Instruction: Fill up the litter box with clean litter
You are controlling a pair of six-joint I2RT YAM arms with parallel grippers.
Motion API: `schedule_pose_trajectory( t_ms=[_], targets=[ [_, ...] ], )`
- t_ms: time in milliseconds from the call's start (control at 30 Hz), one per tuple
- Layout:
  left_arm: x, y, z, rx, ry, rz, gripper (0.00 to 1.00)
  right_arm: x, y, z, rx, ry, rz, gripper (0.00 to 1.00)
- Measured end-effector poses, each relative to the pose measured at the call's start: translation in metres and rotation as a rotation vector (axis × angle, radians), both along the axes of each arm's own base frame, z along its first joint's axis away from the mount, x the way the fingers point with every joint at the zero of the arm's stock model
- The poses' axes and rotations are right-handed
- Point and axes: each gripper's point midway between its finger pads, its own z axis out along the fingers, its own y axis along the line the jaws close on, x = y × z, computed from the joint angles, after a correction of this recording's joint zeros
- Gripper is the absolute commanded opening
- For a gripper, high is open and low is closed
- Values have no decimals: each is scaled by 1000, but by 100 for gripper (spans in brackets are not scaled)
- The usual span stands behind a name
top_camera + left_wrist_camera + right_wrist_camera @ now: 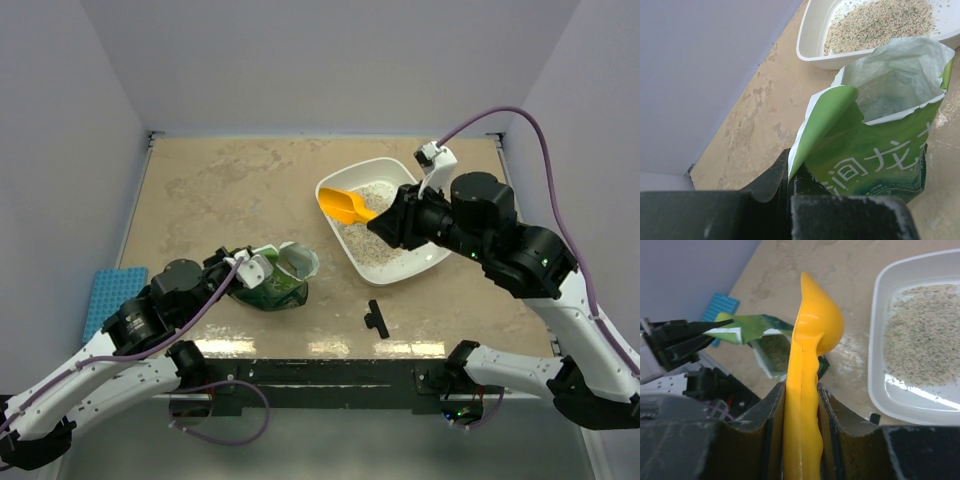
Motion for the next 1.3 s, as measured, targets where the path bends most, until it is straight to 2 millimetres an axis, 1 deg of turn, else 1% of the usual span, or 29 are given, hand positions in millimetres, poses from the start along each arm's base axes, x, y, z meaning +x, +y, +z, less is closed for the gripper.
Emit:
schedule_pose_trajectory(
  t_ms=[100, 200, 300, 433, 533, 700, 833, 933, 1067, 1200, 1300],
  targets=[
    [-1, -4, -3, -17, 6, -10, 0, -21, 11, 7, 23, 42, 122, 0],
    [3, -9, -6, -31, 16, -7, 0, -36, 20, 2, 15, 110, 212, 0],
    [5, -13, -6, -48, 17, -4, 0, -45, 27, -8, -10, 176, 270, 0],
    [6, -15, -5, -73, 14, -1, 0, -51, 31, -29, -67, 266, 307, 0],
    [5, -14, -4, -84, 14, 0, 0, -50, 32, -41, -104, 306, 309, 0],
    [2, -12, -4, -107, 12, -4, 0, -44, 37, -55, -141, 344, 311, 0],
    [-2, -11, -4, -115, 17, -17, 0, -36, 48, -73, -181, 393, 319, 0],
    [-2, -16, -8, -112, 26, -37, 0, -31, 58, -89, -211, 446, 338, 0],
    [-1, -26, -13, -110, 46, -63, 0, -21, 73, -109, -248, 510, 354, 0],
    [1, -33, -15, -132, 52, -73, 0, -16, 81, -129, -286, 569, 355, 0],
    [0, -34, -17, -142, 53, -79, 0, -13, 86, -139, -301, 604, 351, 0]
  ],
)
